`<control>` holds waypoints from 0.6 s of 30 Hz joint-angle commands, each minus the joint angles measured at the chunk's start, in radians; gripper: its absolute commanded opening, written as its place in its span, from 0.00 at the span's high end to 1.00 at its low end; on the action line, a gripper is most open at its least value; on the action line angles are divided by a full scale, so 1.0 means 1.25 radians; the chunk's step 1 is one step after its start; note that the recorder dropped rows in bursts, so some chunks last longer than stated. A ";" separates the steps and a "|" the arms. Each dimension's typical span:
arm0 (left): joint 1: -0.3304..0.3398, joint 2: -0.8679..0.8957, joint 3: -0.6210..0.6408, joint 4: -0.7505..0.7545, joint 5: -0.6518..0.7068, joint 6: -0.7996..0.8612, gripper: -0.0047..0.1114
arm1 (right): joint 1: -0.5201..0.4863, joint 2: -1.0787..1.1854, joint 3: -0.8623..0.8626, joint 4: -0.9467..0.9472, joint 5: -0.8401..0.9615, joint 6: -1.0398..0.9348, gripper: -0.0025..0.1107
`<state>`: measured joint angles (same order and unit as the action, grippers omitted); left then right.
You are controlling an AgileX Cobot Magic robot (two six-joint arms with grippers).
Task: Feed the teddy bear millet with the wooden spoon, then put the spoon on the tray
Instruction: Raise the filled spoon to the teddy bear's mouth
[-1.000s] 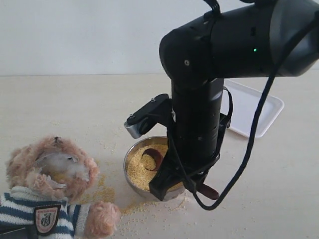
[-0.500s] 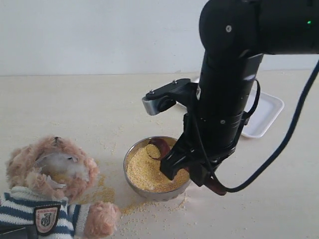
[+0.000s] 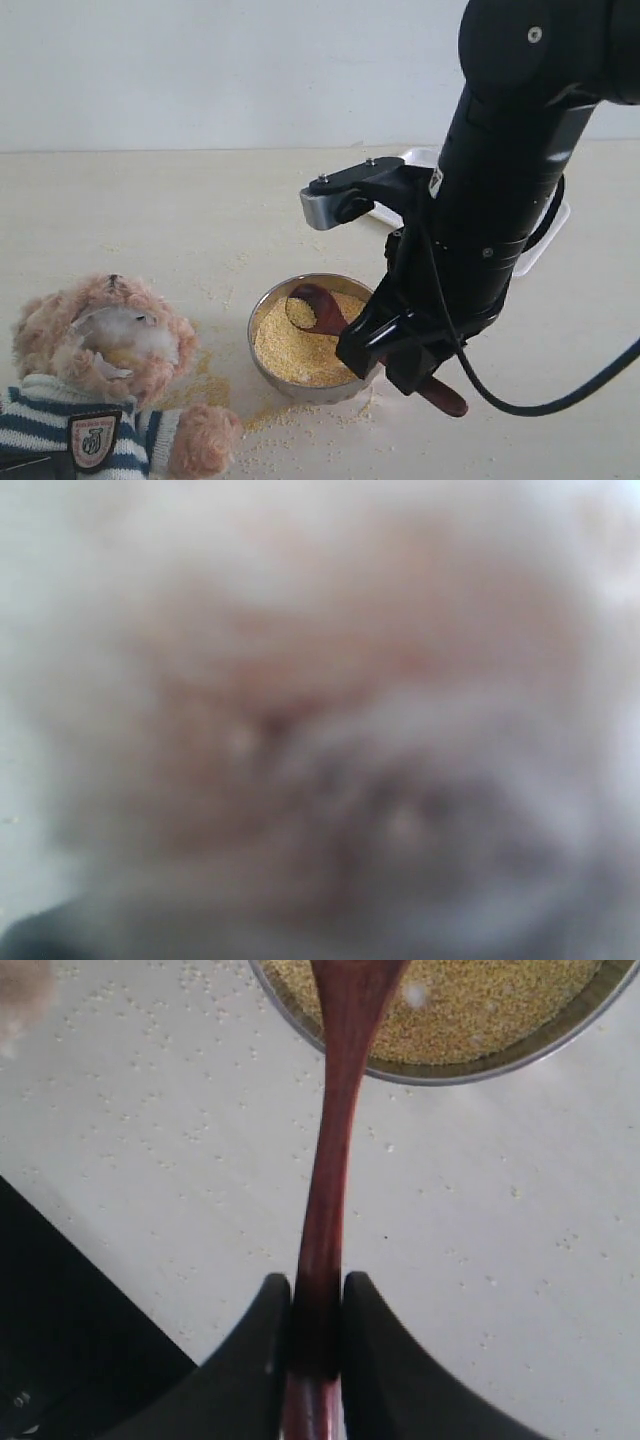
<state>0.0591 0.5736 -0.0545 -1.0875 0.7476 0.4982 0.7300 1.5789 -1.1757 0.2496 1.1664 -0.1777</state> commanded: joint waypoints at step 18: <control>0.001 -0.007 0.001 -0.018 0.002 0.003 0.92 | 0.176 -0.034 -0.087 0.023 -0.018 0.008 0.95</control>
<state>0.0591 0.5736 -0.0545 -1.0875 0.7476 0.4982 0.9326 1.5316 -1.2575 0.2724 1.1531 -0.1780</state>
